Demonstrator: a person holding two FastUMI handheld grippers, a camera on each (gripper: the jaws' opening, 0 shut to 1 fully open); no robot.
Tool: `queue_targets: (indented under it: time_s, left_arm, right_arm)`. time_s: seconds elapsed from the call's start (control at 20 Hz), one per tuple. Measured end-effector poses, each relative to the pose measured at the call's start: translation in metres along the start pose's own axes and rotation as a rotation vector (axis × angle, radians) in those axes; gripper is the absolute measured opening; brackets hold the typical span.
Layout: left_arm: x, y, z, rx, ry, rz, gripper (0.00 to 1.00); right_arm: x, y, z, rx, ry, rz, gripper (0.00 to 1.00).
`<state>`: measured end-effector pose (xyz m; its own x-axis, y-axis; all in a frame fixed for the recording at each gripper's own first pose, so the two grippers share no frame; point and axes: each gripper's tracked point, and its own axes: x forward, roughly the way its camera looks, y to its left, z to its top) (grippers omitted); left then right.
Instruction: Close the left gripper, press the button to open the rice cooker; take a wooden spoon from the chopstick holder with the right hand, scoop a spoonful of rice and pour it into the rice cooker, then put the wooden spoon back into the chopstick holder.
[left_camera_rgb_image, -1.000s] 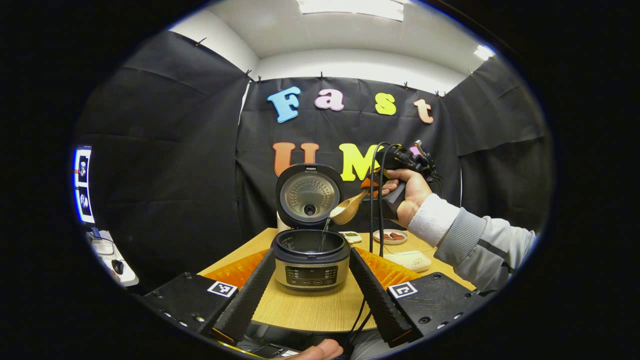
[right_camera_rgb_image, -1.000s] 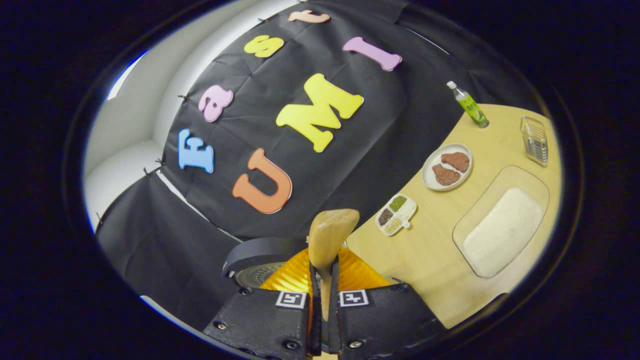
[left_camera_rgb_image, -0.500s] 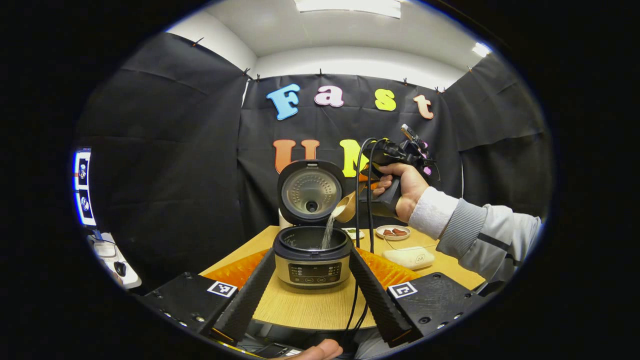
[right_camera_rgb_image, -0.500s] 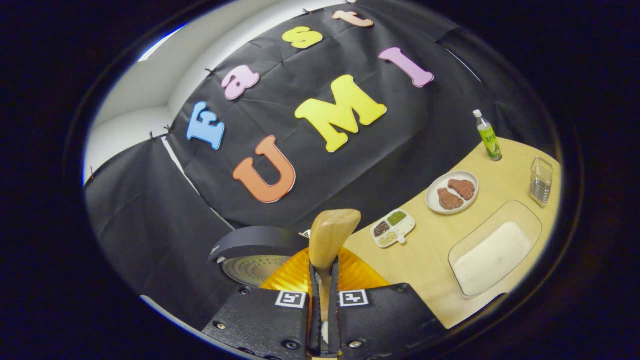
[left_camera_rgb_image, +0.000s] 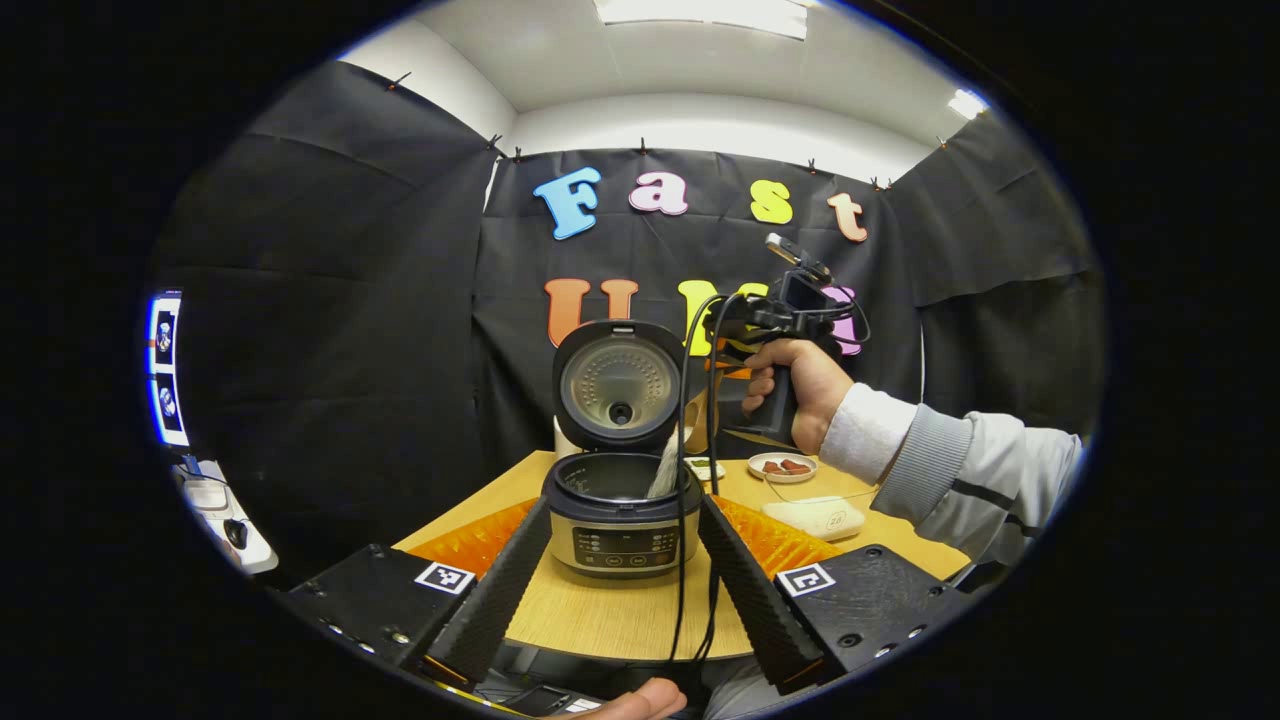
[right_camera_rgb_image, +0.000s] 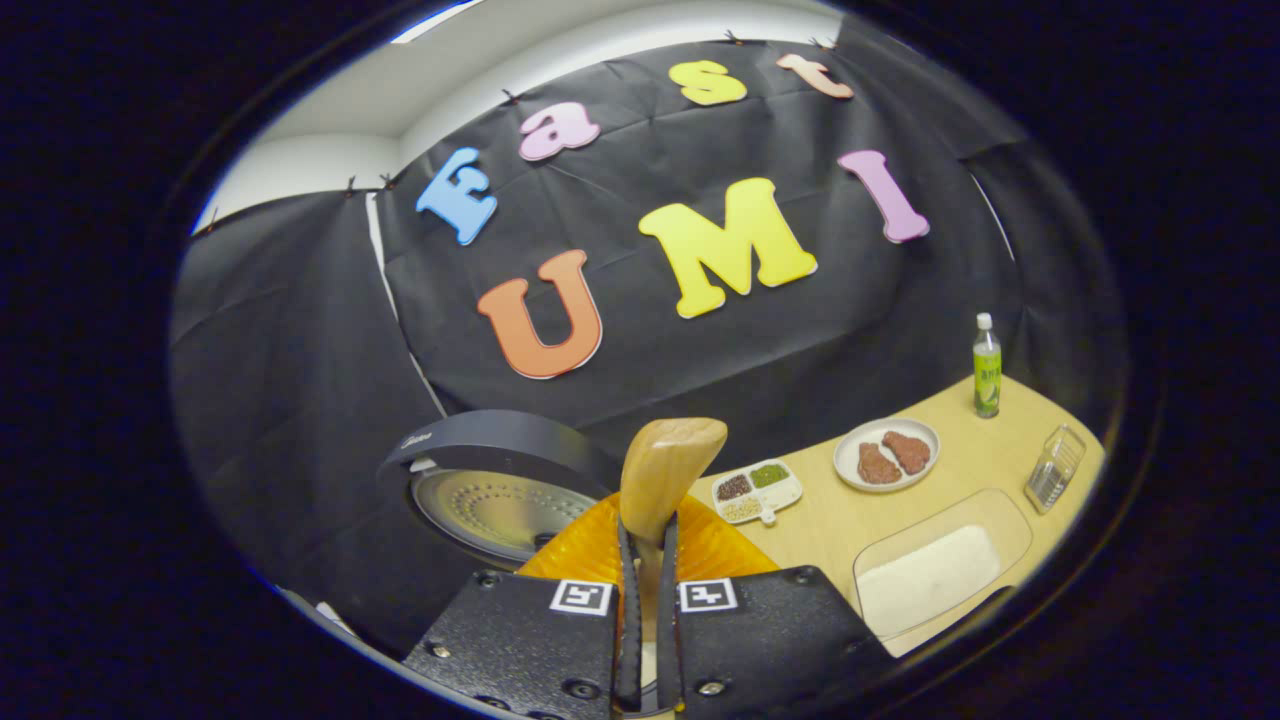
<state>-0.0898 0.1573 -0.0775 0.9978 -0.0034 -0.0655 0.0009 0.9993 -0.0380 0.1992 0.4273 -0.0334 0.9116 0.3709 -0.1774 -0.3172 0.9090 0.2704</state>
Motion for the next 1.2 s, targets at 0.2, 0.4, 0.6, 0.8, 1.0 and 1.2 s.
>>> queue_targets:
  time_s: [0.2, 0.4, 0.6, 0.8, 1.0, 1.2]
  left_arm:
    - [0.005, 0.000, 0.000, 0.031, 0.001, 0.003, 0.95]
    - [0.003, 0.006, 0.001, 0.021, 0.002, 0.014, 0.94]
    - [0.001, 0.005, 0.002, -0.003, -0.002, 0.004, 0.95]
    - [-0.005, 0.002, 0.008, -0.009, -0.020, -0.010, 0.94]
    - [0.000, 0.003, 0.003, 0.005, -0.006, 0.003, 0.95]
    - [0.000, 0.003, 0.001, 0.011, 0.001, 0.017, 0.95]
  right_arm:
    - [-0.006, 0.027, 0.001, -0.154, -0.015, 0.065, 0.11]
    - [-0.017, 0.052, -0.001, -0.334, -0.070, 0.110, 0.11]
    - [-0.025, 0.075, -0.004, -0.528, -0.141, 0.126, 0.11]
    - [-0.031, 0.089, -0.014, -0.657, -0.180, 0.115, 0.11]
    - [-0.025, 0.086, -0.026, -0.730, -0.189, 0.093, 0.11]
    - [-0.027, 0.070, -0.022, -0.714, -0.189, 0.081, 0.11]
